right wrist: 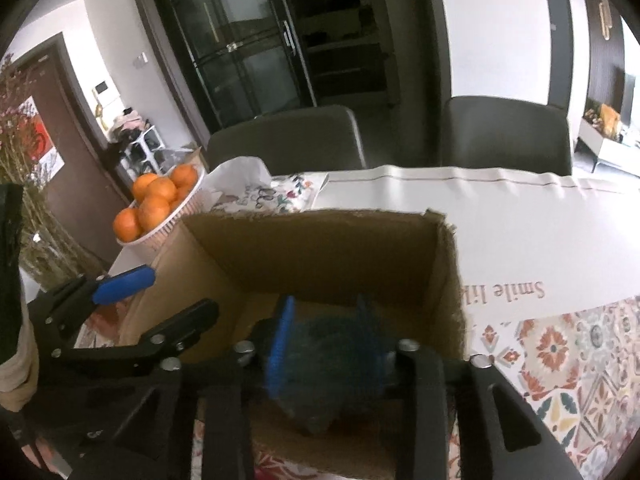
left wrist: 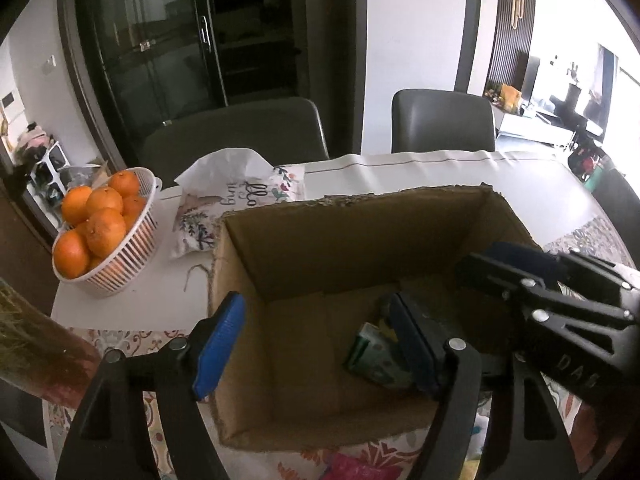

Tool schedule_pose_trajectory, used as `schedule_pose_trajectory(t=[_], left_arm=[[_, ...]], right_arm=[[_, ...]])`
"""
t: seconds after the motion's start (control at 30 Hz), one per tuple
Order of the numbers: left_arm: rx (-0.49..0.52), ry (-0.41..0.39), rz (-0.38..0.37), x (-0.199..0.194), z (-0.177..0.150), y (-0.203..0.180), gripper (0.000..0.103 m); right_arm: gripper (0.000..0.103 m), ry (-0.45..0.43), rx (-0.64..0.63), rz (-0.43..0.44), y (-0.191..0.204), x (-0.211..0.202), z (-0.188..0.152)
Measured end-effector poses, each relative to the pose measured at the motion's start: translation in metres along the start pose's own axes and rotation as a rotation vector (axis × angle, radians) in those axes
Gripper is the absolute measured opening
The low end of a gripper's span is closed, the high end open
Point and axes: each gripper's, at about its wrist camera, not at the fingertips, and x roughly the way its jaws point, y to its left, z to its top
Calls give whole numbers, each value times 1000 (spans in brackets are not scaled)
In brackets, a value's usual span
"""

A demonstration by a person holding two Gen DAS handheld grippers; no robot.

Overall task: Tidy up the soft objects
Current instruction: 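Open the left tool over the box while the right tool releases the glove inside, then withdraw both tools from the box back toward the remaining soft items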

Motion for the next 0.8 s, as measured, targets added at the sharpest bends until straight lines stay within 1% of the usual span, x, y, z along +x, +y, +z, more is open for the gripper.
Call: schedule_pose_trajectory(t=[0.1, 0.17, 0.23, 0.3, 0.4, 0.6, 0.7, 0.8], left_arm=[[-5, -10, 18, -10, -4, 0, 76], [-15, -21, 28, -20, -9, 0, 79], [-22, -34, 32, -31, -14, 0, 81], [-23, -46, 42, -43, -20, -2, 82], [-13, -57, 49, -59, -28, -6, 85], [28, -59, 33, -89, -49, -20, 86], [33, -55, 18, -101, -63, -26, 88], [29, -44, -2, -109, -76, -30, 88]], right_arm=[[38, -25, -3, -26, 1, -12, 0], [43, -41, -16, -56, 5, -22, -2], [55, -60, -27, -72, 6, -32, -4], [60, -84, -36, -102, 8, -45, -7], [62, -108, -46, -126, 9, -66, -14], [63, -134, -61, -154, 15, -104, -33], [65, -154, -69, -165, 18, -122, -46], [67, -168, -51, -199, 19, -138, -61]])
